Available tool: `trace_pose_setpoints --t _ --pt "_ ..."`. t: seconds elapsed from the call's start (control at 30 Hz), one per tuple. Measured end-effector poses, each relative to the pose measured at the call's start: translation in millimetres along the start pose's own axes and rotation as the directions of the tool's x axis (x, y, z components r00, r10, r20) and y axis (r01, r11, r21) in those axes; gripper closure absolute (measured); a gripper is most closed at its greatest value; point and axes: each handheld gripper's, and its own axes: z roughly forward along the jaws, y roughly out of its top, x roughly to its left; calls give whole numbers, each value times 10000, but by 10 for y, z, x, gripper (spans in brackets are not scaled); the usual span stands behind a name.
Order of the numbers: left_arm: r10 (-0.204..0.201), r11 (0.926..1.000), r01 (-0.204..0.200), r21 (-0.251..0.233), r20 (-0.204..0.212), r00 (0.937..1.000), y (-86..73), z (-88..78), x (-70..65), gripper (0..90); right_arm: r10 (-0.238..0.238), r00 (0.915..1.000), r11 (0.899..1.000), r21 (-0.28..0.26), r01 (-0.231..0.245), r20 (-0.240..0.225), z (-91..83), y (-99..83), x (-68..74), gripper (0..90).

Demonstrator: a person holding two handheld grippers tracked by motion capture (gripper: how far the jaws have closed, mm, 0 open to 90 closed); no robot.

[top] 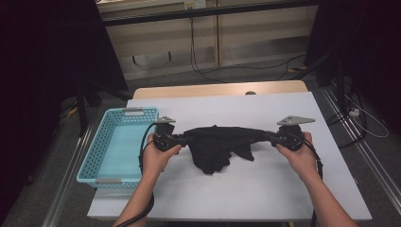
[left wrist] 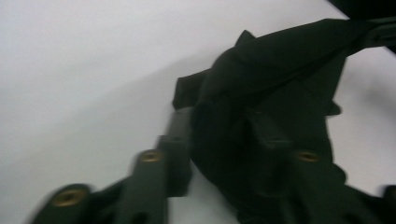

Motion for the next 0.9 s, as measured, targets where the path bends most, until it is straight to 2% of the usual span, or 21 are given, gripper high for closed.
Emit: trace_pose_setpoints --t 0.07,0.17,0.27,0.37,0.43,0.6,0.77,0.9 --pt "-73 9999 74 -82 178 9998 26 -40 2 853 -10 10000 10000 -10 10 -16 -6 1 3 822" --pt "-76 9997 78 -233 81 9999 98 -164 15 866 5 9999 10000 17 -5 -122 -7 -3 12 815" --pt "-307 9986 308 -428 16 9995 171 -329 50 868 35 9995 10000 -7 -35 -323 12 -22 37 794" --pt "-343 9987 335 -373 -212 9992 211 -444 81 869 61 9988 9999 -140 -68 -494 43 -48 80 732" --pt "-382 9988 370 -327 -365 9986 215 -485 99 869 -8 9981 10000 -79 3 -617 66 -67 113 659" --pt "-543 9979 524 -376 -509 9972 193 -518 153 869 -261 9948 9996 112 273 -982 87 -156 187 574" --pt "-678 9968 653 -462 -539 9962 177 -509 159 869 -378 9948 9986 337 411 -942 115 -224 221 483" --pt "-608 9975 584 -395 -623 9962 170 -503 159 869 -464 9940 9979 405 506 -992 116 -262 246 456"
